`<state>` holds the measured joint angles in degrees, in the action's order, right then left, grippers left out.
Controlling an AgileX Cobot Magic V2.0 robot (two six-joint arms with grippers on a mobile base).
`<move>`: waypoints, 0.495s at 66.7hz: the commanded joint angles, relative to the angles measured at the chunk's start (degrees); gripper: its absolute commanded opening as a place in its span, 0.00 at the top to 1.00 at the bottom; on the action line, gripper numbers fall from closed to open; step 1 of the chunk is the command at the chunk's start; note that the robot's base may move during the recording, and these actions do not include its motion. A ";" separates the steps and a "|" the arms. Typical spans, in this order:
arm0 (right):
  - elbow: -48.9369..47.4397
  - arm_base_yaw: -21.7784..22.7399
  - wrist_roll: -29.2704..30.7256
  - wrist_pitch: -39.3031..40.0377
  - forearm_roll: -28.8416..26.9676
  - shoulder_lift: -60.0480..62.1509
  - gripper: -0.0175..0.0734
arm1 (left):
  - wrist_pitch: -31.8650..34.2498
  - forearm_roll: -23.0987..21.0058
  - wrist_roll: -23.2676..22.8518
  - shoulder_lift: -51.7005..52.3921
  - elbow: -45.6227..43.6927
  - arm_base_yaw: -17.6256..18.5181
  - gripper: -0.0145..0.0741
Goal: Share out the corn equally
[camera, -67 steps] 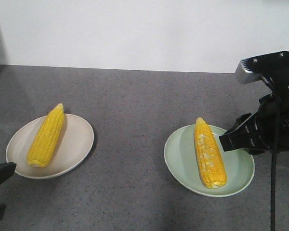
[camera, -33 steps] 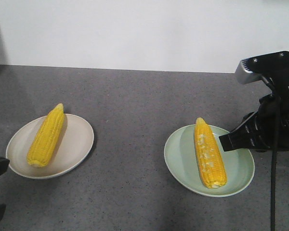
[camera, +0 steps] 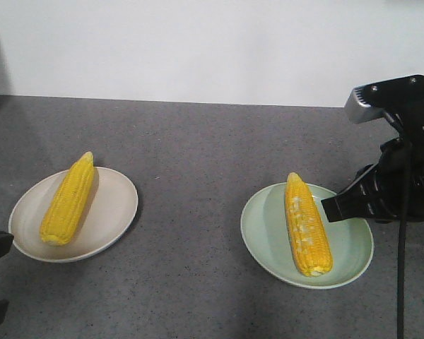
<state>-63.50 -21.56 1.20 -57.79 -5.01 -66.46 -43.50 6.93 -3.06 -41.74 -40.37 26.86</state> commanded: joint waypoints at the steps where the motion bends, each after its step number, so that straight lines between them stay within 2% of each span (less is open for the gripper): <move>1: -1.44 0.01 0.36 2.37 0.16 1.23 0.82 | 3.44 0.42 0.08 1.37 -1.03 -0.51 0.85; 6: -1.44 0.01 0.36 2.37 0.16 1.23 0.82 | 6.65 -0.02 0.08 3.72 0.59 -2.94 0.85; 21: -1.44 0.01 0.36 2.37 0.16 1.23 0.82 | 20.27 -4.75 0.08 15.08 10.90 -14.90 0.85; 33: -1.44 0.01 0.36 2.37 0.16 1.23 0.82 | 28.01 -6.45 0.08 25.94 20.69 -20.97 0.85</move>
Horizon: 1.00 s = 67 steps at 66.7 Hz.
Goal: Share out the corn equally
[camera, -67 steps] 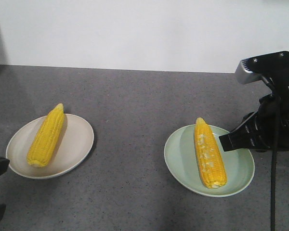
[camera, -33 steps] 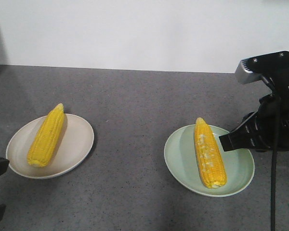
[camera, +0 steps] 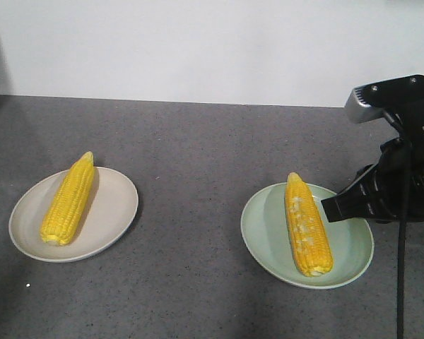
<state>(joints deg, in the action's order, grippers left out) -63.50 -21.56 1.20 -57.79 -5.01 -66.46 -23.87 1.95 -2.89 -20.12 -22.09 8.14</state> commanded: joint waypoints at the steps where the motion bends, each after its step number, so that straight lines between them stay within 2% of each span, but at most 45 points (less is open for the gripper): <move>1: -1.44 0.01 0.36 2.37 0.16 1.23 0.82 | 8.79 -1.95 -0.09 5.16 3.08 -2.62 0.85; 15: -1.44 0.01 0.36 2.37 0.16 1.23 0.82 | 12.11 -2.53 -0.14 15.38 10.99 -6.74 0.85; 38: -1.44 0.01 0.36 2.25 0.16 1.23 0.82 | 16.77 -2.59 -0.78 21.64 19.20 -6.68 0.84; 44: -1.44 0.01 0.36 2.25 0.16 1.23 0.82 | 19.63 -2.66 -0.78 21.64 21.19 -6.68 0.84; 51: -1.44 0.01 0.36 2.25 0.16 1.23 0.82 | 25.99 -2.73 -1.08 21.64 24.32 -6.68 0.84; 58: -1.44 0.01 0.36 2.25 0.16 1.23 0.82 | 26.29 -2.50 -3.79 21.64 24.16 -6.68 0.84; 67: -1.44 0.01 0.36 2.25 0.16 1.23 0.82 | 26.36 -2.50 -3.84 21.64 24.21 -6.68 0.84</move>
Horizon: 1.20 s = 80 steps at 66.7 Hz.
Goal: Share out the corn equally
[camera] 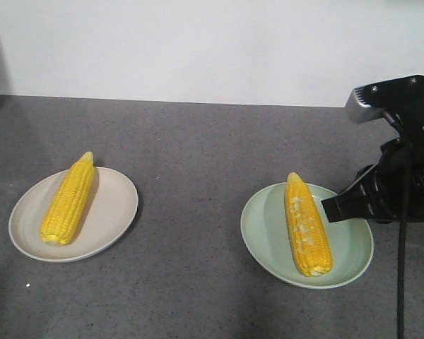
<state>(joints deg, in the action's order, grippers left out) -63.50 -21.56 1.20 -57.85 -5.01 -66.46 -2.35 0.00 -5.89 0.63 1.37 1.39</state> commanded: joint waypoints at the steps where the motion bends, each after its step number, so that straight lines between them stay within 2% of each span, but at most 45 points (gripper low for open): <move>1: -1.44 0.01 0.36 2.31 0.16 1.23 0.82 | 4.84 -0.55 -0.84 0.90 0.75 0.07 0.84; 80: -1.44 0.01 0.36 2.31 0.16 1.23 0.82 | 3.92 0.97 -0.73 0.90 0.69 0.07 0.84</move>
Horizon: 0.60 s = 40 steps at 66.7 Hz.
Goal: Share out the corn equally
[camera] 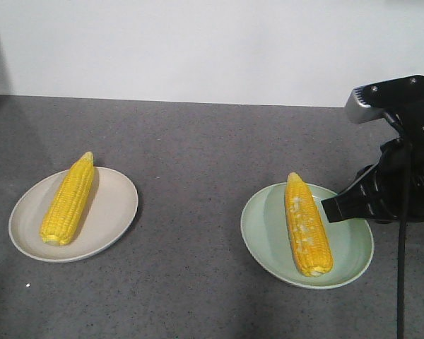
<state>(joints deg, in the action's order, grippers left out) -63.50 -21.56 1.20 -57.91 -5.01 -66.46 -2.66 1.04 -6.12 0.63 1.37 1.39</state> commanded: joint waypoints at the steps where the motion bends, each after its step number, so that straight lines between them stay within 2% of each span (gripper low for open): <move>1: -1.44 0.01 0.36 2.36 0.16 1.23 0.82 | 4.23 -0.07 -0.50 0.90 0.69 0.07 0.84; 26: -1.44 0.01 0.36 2.49 0.16 1.23 0.82 | 4.23 -0.07 -0.50 0.90 0.69 0.07 0.84; 32: -1.40 0.90 3.07 2.91 2.46 2.34 0.82 | 4.23 -0.07 -0.50 0.90 0.69 0.07 0.84; 40: -0.60 4.52 7.73 7.16 1.38 5.61 0.82 | 4.23 -0.07 -0.50 0.90 0.69 0.07 0.84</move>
<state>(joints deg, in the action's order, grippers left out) -63.18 -19.57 5.49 -56.66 -3.75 -64.12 -2.61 1.04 -6.12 0.63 1.37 1.39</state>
